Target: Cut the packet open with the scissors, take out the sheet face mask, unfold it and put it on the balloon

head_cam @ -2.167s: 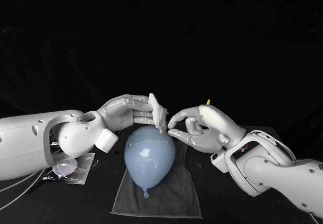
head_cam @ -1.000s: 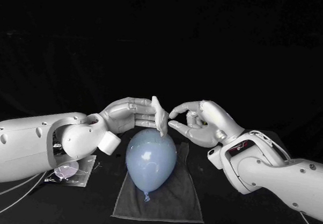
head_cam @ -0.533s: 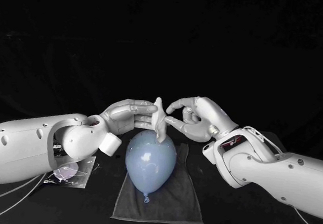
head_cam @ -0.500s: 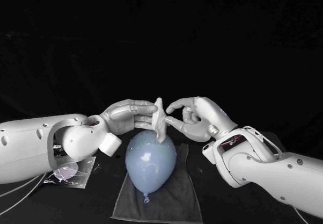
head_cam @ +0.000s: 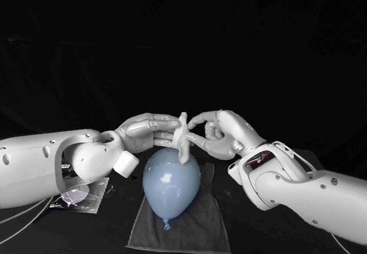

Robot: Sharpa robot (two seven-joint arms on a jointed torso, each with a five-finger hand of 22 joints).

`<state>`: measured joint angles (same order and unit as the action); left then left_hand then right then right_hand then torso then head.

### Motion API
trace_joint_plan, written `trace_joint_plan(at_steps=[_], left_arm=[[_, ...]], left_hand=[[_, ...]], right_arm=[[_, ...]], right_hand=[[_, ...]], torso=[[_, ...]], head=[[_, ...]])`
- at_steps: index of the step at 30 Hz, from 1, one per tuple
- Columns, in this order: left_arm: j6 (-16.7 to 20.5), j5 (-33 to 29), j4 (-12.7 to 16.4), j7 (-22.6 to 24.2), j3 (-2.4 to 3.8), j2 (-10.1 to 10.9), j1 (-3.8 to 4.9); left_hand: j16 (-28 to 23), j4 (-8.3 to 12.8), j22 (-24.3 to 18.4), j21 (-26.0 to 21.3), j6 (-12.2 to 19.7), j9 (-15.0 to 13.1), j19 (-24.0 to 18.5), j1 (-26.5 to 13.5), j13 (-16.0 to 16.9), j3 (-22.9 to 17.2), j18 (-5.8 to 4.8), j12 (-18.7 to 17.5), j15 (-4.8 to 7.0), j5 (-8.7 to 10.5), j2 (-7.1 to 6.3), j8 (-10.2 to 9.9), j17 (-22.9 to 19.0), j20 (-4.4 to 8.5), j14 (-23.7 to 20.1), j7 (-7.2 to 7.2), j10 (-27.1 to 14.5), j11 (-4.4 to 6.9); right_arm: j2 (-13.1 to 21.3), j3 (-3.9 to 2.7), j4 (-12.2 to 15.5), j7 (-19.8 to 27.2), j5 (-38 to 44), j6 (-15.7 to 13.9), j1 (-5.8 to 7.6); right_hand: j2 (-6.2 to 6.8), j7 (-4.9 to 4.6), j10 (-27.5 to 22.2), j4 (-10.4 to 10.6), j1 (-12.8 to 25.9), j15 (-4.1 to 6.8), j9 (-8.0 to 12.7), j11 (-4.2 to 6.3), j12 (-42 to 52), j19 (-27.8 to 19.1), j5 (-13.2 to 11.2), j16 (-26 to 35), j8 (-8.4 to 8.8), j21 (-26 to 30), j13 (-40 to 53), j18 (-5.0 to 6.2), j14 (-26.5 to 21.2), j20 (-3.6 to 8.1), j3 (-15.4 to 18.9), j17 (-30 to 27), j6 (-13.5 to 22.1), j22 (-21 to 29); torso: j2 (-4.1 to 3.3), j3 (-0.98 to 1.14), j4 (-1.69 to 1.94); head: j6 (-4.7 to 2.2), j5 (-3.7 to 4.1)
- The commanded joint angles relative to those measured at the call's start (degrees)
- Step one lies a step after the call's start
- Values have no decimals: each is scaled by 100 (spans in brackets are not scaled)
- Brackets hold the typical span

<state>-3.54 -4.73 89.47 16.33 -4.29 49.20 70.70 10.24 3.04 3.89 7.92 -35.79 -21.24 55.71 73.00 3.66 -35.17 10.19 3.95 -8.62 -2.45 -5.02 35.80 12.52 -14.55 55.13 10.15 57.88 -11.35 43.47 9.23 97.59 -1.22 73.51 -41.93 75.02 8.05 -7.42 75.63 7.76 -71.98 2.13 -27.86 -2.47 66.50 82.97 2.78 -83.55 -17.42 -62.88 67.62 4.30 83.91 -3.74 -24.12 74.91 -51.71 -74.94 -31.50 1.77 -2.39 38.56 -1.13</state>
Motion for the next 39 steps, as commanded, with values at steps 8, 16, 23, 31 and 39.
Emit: trace_joint_plan(at_steps=[8,16,23,31,39], left_arm=[[-33,-30,21,17,6,-20,6],[-63,-27,34,-10,6,-13,6],[-58,-22,37,-18,6,-9,7],[6,16,29,-26,6,-4,7],[149,212,22,-106,6,5,7]], left_hand=[[-77,120,13,5,24,63,149,177,-2,19,46,-29,-3,-31,-102,-89,0,36,39,453,14,6],[-115,163,48,153,61,126,490,311,-1,96,40,-30,40,-31,-98,-138,7,150,70,438,-39,16],[-90,198,40,160,64,141,521,373,1,118,34,-23,59,-32,-99,-143,29,176,144,428,-40,26],[-71,217,10,109,30,158,449,413,11,132,16,16,67,-32,-93,-134,55,177,210,416,54,45],[-12,188,-8,35,23,187,344,333,13,203,18,48,80,-31,-186,-142,107,140,304,345,126,86]], right_arm=[[-64,-6,-43,-164,144,151,6],[-78,-5,-49,-201,209,71,5],[-70,-5,-25,-144,245,-15,5],[-38,-5,-12,-114,158,-87,5],[23,-5,4,-119,-115,-200,4]], right_hand=[[52,3,-31,47,-3,-49,5,-6,-15,-6,1,16,20,-24,27,79,335,-24,19,742,-6,-336],[-289,258,150,-157,-520,110,-127,202,179,124,1,-132,-306,-387,192,23,413,75,-228,911,-519,-500],[-430,352,299,-229,-620,202,-301,294,259,205,1,-231,-578,-612,270,-24,464,174,-457,1030,-567,-607],[-451,380,410,-205,-555,226,-418,321,353,250,1,-260,-766,-749,364,-52,479,203,-604,1068,-559,-675],[-466,389,450,-200,-534,235,-456,330,398,271,1,-276,-831,-820,409,-65,485,212,-666,1087,-551,-710]], torso=[[2,4,-2],[-2,2,-1],[1,4,0],[4,2,-1],[1,5,-2]], head=[[3,11],[21,14],[36,5],[48,8],[53,4]])
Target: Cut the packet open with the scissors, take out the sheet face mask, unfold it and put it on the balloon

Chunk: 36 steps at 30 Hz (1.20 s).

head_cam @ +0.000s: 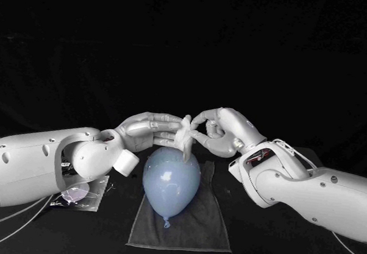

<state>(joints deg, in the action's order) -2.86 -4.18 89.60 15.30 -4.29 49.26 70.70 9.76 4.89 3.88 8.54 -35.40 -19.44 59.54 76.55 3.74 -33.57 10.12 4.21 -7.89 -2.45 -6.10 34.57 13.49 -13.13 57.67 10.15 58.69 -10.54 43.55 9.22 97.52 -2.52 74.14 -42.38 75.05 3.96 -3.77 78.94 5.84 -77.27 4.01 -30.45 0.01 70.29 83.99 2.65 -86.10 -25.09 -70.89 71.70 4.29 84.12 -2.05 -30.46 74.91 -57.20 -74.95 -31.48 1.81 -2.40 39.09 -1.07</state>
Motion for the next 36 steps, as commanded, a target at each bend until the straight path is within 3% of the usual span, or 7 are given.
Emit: trace_joint_plan(at_steps=[1,7,11,18,28,31,36], left_arm=[[102,178,8,-18,6,-2,6],[290,295,6,-158,6,0,6],[417,422,-3,-293,6,3,6],[564,746,-30,-575,6,-1,6],[619,1201,-36,-946,6,-44,7],[552,1351,-31,-1013,6,-55,7],[356,1471,-10,-958,6,-69,7]], left_hand=[[44,-5,-7,-31,-15,12,-44,-40,4,57,29,25,11,-31,-93,-21,18,-6,62,335,51,11],[71,-58,-5,-49,-18,25,-55,-126,7,122,37,43,21,-30,-153,-21,49,-23,88,319,83,26],[104,-148,-1,-58,4,43,-38,-270,6,268,46,41,24,-31,-271,-30,87,-39,115,321,69,25],[313,-402,7,-26,-48,106,117,-503,20,655,47,91,67,-32,-418,-56,279,-3,279,337,85,39],[630,-711,24,-1,-247,299,309,-433,33,1167,49,150,96,-31,-448,-283,628,40,334,369,100,38],[807,-840,30,26,-430,369,390,-412,67,1357,48,247,136,-39,-453,-375,810,78,327,314,237,108],[1277,-1129,19,-19,-770,542,342,-259,144,1740,39,435,164,-40,-424,-677,1256,72,-76,191,267,183]], right_arm=[[19,-5,15,13,-213,-170,0],[51,-5,47,60,-387,-310,0],[71,-6,74,100,-467,-400,-1],[85,-7,80,145,-580,-515,-3],[76,-10,131,230,-635,-596,-4],[66,-12,113,237,-638,-609,-4],[43,-15,81,223,-640,-582,-4]], right_hand=[[-49,27,132,-14,0,50,-213,86,32,176,14,-25,-90,-41,14,-68,467,47,-56,1093,7,-720],[-46,31,152,-26,4,55,-232,90,53,183,14,-35,-123,-64,36,-72,471,52,-93,1105,18,-733],[-44,33,162,-33,6,57,-241,92,64,192,14,-37,-141,-95,48,-78,472,55,-113,1108,22,-747],[-41,35,168,-47,5,60,-253,95,66,196,14,-40,-162,-109,51,-80,473,59,-141,1112,29,-756],[-33,36,176,-65,2,62,-263,97,71,202,14,-47,-182,-127,59,-84,476,62,-169,1121,39,-765],[-33,36,176,-65,2,62,-263,97,71,202,14,-47,-182,-127,59,-84,476,62,-169,1121,39,-765],[-29,36,181,-77,0,63,-269,97,77,204,14,-47,-192,-134,66,-85,477,64,-186,1122,45,-769]], torso=[[-2,2,-1],[-2,4,-2],[1,3,0],[0,1,1],[-1,-1,-3],[-2,0,0],[-5,-2,-1]], head=[[2,-1],[7,-1],[4,-1],[-3,2],[4,5],[13,10],[19,16]])
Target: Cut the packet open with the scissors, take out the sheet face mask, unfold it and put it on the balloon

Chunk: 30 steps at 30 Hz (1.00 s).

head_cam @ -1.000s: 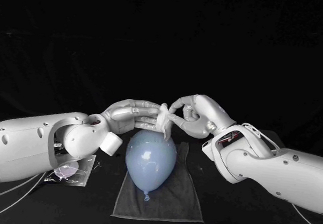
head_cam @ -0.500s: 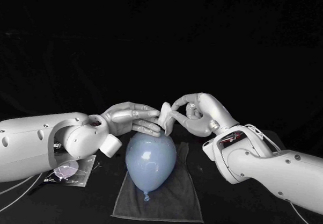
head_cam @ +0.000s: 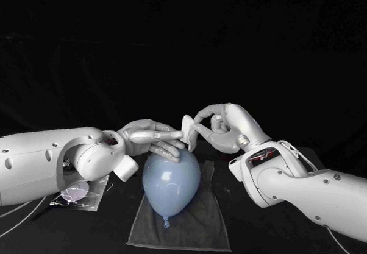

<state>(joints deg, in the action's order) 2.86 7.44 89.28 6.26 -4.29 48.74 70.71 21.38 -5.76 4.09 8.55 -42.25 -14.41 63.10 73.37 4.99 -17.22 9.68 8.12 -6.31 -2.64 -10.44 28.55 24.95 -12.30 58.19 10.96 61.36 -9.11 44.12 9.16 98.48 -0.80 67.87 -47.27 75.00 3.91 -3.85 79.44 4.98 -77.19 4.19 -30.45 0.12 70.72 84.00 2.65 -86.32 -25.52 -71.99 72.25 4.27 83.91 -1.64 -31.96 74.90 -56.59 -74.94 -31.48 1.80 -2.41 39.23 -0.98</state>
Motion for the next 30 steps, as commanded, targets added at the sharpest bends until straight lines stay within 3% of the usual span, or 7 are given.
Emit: trace_joint_plan(at_steps=[1,8,13,17,24,26,30], left_arm=[[-249,322,29,-12,6,-20,7],[-268,275,65,381,6,-31,7],[-222,256,85,516,6,-21,7],[-168,250,97,563,7,-11,7],[-65,232,115,645,7,-4,7],[-40,225,115,667,7,-7,7],[1,221,110,683,7,-13,7]], left_hand=[[201,-120,-4,-37,-144,62,-41,94,35,175,81,78,1,-9,17,-121,187,-22,-228,91,-33,27],[685,-411,1,-97,-424,106,-151,243,255,539,81,490,17,-13,13,-228,558,-72,-629,-25,-13,101],[1432,-697,48,-8,-572,91,-35,484,753,962,86,1248,86,-8,9,-276,1022,-26,-810,-60,-112,163],[2267,-1047,127,173,-600,16,131,849,1500,1509,80,2330,147,-10,167,-320,1456,70,-1037,-94,-543,216],[2825,-993,260,428,-739,-35,351,1277,1986,1692,84,3105,269,-17,455,-318,1671,199,-948,-213,-642,348],[3002,-810,343,567,-992,-27,425,1844,2108,1377,76,3296,384,-23,703,-313,1738,294,-926,-318,-705,457],[3245,-656,566,892,-1303,42,452,2159,2240,988,54,3538,456,-19,764,-414,1826,446,-877,-381,-656,550]], right_arm=[[-20,-8,-23,43,-12,-80,1],[-52,-9,-72,-33,24,18,2],[-59,-9,-80,-62,52,4,2],[-58,-9,-76,-76,74,-22,2],[-58,-10,-73,-103,94,-25,2],[-62,-10,-67,-115,103,-20,2],[-68,-10,-58,-125,112,-21,2]], right_hand=[[-24,44,131,9,-8,45,-268,87,34,203,15,-26,-149,-23,11,-84,497,23,-36,1122,-16,-770],[-22,43,131,6,-8,45,-270,87,32,202,15,-28,-153,-19,10,-83,498,23,-41,1124,-14,-769],[-18,43,132,2,-6,46,-272,86,33,204,15,-27,-157,-29,12,-85,498,24,-46,1123,-11,-774],[-15,43,137,-3,-7,46,-274,87,41,205,15,-28,-161,-29,19,-85,498,24,-51,1125,-10,-774],[-11,44,141,-10,-8,46,-277,87,45,208,15,-33,-167,-44,24,-88,500,24,-60,1131,-8,-781],[-11,44,141,-10,-8,46,-277,87,45,208,15,-33,-167,-44,24,-88,500,24,-60,1131,-8,-781],[-11,44,141,-10,-8,46,-277,87,45,208,15,-33,-167,-44,24,-88,500,24,-60,1131,-8,-781]], torso=[[-6,-2,-3],[1,-3,0],[-2,0,3],[-1,2,1],[0,1,-3],[1,1,-1],[1,3,1]], head=[[7,8],[18,15],[22,24],[26,24],[33,20],[36,26],[36,26]])
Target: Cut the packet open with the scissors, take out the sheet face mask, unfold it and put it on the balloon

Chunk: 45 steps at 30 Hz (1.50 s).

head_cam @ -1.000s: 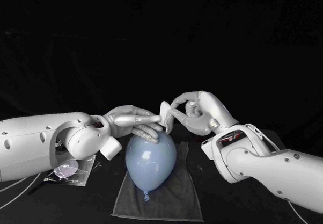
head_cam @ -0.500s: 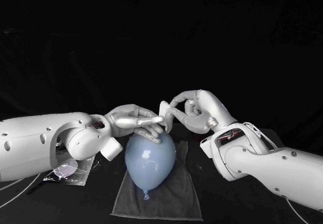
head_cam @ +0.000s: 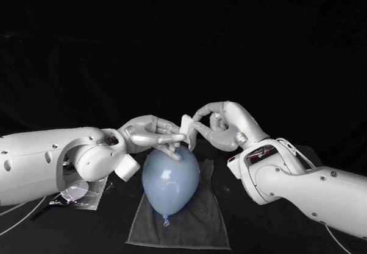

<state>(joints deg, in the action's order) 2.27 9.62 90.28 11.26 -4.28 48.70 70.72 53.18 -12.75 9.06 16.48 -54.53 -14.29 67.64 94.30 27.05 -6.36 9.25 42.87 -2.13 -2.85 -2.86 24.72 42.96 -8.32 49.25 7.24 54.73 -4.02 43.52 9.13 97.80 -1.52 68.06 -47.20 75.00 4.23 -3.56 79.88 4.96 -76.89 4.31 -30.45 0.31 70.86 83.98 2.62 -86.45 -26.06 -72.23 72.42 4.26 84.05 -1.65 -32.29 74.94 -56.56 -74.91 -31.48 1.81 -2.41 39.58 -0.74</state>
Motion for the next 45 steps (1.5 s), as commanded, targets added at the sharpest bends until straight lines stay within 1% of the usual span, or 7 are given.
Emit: trace_joint_plan(at_steps=[1,14,20,25,34,37,45], left_arm=[[84,2,8,185,6,-12,6],[340,-24,-13,191,6,-56,7],[538,-56,-14,229,6,-64,7],[862,-31,-18,245,6,-67,7],[1140,26,-30,218,6,-66,7],[1128,13,-32,226,6,-60,7],[918,-55,-11,218,6,-41,7]], left_hand=[[132,55,167,229,-146,55,-48,45,68,-192,77,123,48,1,-11,-80,46,82,24,-17,8,49],[1184,328,1424,1859,-571,73,-598,-482,1008,-1070,71,1445,215,8,-134,-338,493,258,306,-126,149,181],[2211,677,2158,2827,-447,-247,-858,-903,2621,-1922,104,2727,294,10,-119,-145,1675,337,1325,-147,1064,239],[2903,1020,2641,3473,-607,-664,-1036,-1555,4413,-2441,117,3914,422,8,-536,196,2649,394,2242,-297,2248,397],[3275,741,3530,4245,-1025,-1203,-576,-2228,5791,-2093,-14,4556,668,13,-846,721,3348,456,2916,-662,3175,658],[3281,624,3558,4273,-1022,-1311,-580,-2356,5826,-1950,-17,4572,698,26,-888,804,3351,468,2920,-676,3194,687],[2888,-29,2849,3716,-396,-1261,-1135,-2849,4587,-1436,106,4084,572,14,-1034,372,2464,453,2130,-437,2229,526]], right_arm=[[-9,-7,16,-54,95,-31,2],[-26,-8,48,-81,99,3,2],[-32,-9,21,-124,102,82,2],[-37,-9,9,-137,107,105,2],[-41,-9,-21,-143,109,108,2],[-41,-9,-30,-144,109,104,2],[-41,-9,-57,-138,11,26,2]], right_hand=[[-43,14,97,-9,-39,33,-277,69,31,211,18,-20,-113,-20,7,-86,486,25,-26,1127,-11,-784],[-35,14,108,-18,-38,34,-281,69,47,212,18,-19,-123,-26,23,-87,486,26,-37,1126,-9,-787],[-35,14,108,-18,-38,34,-281,69,47,212,18,-19,-123,-26,23,-87,486,26,-37,1126,-9,-787],[-35,14,108,-18,-38,34,-281,69,47,212,18,-19,-123,-26,23,-87,486,26,-37,1126,-9,-787],[-26,14,114,-27,-32,34,-287,69,53,214,17,-23,-134,-34,31,-89,488,27,-49,1131,-8,-792],[-26,14,114,-27,-32,34,-287,69,53,214,17,-23,-134,-34,31,-89,488,27,-49,1131,-8,-792],[-27,16,120,-34,-30,35,-292,70,58,220,18,-33,-147,-57,37,-94,491,27,-66,1143,-10,-803]], torso=[[1,3,0],[1,-1,-5],[3,0,0],[1,0,1],[-2,0,2],[2,-1,1],[-1,0,1]], head=[[1,3],[11,2],[15,-1],[13,-3],[19,-10],[18,-6],[13,-10]])
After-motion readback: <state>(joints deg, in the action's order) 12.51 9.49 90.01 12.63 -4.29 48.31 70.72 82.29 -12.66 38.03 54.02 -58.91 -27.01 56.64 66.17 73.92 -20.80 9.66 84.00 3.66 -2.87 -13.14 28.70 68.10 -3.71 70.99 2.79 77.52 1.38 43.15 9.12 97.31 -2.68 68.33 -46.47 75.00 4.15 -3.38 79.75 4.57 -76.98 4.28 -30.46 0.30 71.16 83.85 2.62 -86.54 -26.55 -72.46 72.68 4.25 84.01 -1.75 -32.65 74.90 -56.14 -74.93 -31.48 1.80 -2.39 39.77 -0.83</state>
